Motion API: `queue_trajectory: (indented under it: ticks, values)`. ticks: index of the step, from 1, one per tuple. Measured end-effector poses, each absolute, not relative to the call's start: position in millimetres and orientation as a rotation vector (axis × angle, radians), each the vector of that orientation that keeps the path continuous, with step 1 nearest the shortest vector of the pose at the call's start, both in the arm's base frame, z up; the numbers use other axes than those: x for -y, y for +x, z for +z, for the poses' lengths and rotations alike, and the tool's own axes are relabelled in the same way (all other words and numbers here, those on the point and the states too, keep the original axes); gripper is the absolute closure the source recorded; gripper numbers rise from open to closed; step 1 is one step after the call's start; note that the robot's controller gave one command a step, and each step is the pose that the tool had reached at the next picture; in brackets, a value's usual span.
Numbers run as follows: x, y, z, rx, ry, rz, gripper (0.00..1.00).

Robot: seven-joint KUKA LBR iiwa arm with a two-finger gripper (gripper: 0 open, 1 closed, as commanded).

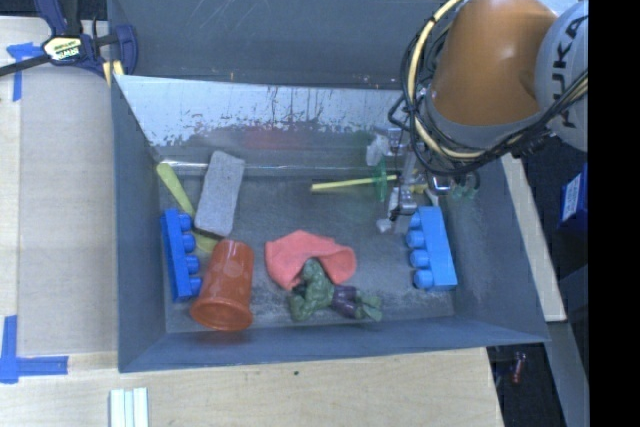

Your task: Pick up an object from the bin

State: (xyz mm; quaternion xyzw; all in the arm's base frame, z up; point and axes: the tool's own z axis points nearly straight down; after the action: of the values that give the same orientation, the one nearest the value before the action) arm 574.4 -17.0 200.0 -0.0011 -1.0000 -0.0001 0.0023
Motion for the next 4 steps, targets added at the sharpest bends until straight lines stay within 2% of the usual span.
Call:
queue_trajectory:
  ticks: [1, 2, 3, 4]
  values:
    - [17, 575.7, 205, 3.145, -0.003, 0.0, 0.0]
    - [-23, 566.0, 149, 3.15, -0.068, 0.0, 0.0]
    - [-31, 546.0, 136, 3.143, -0.088, 0.001, 0.0]
    - [-38, 521.7, 79, 3.154, -0.044, -0.001, 0.0]
